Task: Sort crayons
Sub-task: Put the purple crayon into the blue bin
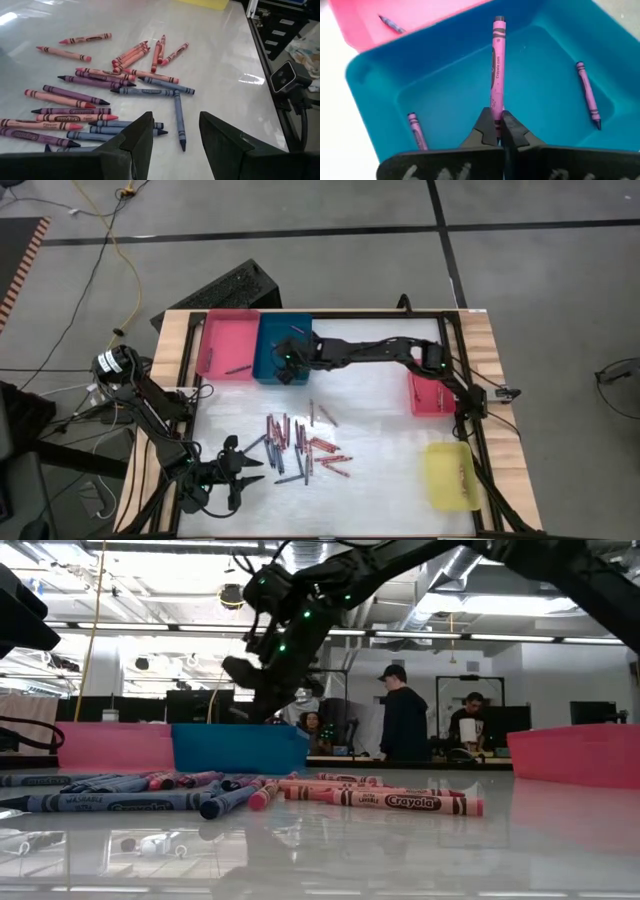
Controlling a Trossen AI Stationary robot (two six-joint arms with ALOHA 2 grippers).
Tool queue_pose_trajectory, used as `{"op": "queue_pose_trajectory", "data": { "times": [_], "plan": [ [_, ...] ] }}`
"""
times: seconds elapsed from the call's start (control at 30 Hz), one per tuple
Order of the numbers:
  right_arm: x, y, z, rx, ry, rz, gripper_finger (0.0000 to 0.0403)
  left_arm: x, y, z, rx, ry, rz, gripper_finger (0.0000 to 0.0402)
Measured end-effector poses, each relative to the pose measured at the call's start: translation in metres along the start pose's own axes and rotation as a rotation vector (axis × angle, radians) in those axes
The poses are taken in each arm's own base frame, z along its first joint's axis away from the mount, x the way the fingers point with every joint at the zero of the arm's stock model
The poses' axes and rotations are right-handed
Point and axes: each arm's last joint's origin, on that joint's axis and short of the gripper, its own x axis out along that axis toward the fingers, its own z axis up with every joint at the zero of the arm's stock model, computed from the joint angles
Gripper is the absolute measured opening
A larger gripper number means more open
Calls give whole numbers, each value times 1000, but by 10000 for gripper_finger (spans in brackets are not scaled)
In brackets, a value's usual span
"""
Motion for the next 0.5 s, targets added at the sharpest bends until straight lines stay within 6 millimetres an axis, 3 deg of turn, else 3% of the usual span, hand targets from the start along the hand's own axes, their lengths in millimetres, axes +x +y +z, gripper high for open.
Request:
{"op": "queue_pose_trajectory", "data": {
  "times": [0.23, 0.5],
  "plan": [
    [19, 3, -4, -22, 69, -4, 0, 0, 0, -1, 5, 3, 2, 149],
    [25, 1, -15, -38, 144, -21, 0, 0, 0, -1, 7, 2, 2, 149]
  ]
}}
